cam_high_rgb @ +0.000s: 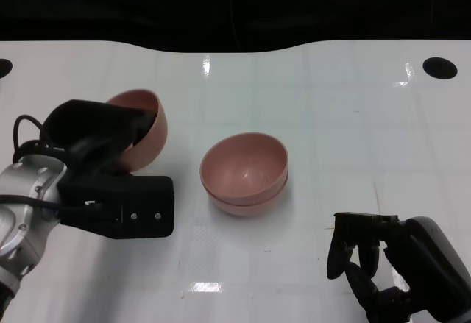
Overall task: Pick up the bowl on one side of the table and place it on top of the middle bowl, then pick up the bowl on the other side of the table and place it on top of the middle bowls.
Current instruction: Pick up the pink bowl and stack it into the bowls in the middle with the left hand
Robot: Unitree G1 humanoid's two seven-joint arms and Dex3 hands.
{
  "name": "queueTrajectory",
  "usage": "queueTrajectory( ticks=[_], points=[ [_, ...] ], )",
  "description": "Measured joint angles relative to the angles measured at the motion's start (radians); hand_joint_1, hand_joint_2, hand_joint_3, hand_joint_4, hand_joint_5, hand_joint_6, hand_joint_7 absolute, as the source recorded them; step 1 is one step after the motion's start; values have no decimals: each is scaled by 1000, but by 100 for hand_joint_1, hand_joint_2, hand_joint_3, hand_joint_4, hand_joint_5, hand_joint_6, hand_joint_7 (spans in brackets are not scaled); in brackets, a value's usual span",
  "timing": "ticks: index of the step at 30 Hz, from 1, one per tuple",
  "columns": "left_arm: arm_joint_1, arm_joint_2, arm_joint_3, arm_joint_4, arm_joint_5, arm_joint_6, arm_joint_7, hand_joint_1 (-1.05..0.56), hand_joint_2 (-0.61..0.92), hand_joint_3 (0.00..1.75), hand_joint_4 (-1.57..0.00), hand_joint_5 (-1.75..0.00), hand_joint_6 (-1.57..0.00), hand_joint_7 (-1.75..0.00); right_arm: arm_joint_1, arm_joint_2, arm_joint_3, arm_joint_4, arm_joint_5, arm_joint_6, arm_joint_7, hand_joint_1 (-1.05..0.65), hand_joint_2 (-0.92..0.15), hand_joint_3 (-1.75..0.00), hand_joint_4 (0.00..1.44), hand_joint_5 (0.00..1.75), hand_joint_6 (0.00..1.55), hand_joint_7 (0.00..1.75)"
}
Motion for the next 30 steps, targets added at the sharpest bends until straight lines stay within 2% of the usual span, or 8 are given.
queueTrajectory(
  ticks=[9,17,25,26,27,28,30],
  points=[
    [-48,2,8,-58,0,-45,-17,-27,81,52,-87,-175,-65,-175,0,0,0,0,0,0,0,-10,-11,-170,95,175,83,151],
    [-104,-43,-14,-59,-5,-127,-22,-26,68,64,-89,-175,-71,-167,0,1,1,-5,0,1,0,-10,-11,-170,95,175,83,152],
    [-112,-68,-25,-58,-1,-157,-22,-25,65,67,-90,-175,-72,-167,0,1,1,-5,0,1,0,-10,-10,-171,95,175,83,152],
    [-113,-68,-28,-56,2,-161,-22,-25,61,68,-89,-175,-73,-164,1,1,1,-5,0,1,0,-10,-10,-171,95,175,83,152],
    [-116,-69,-38,-52,10,-174,-17,-25,58,69,-90,-175,-77,-157,1,2,1,-6,-1,2,0,-10,-10,-171,95,175,83,152],
    [-117,-74,-57,-47,21,-192,-10,-24,57,71,-93,-175,-83,-140,0,3,2,-7,-1,3,0,-10,-10,-171,95,175,83,152],
    [-117,-95,-93,-35,38,-230,2,-24,57,72,-94,-175,-87,-130,0,8,5,-9,-1,4,0,-10,-10,-170,95,175,83,152]
  ],
)
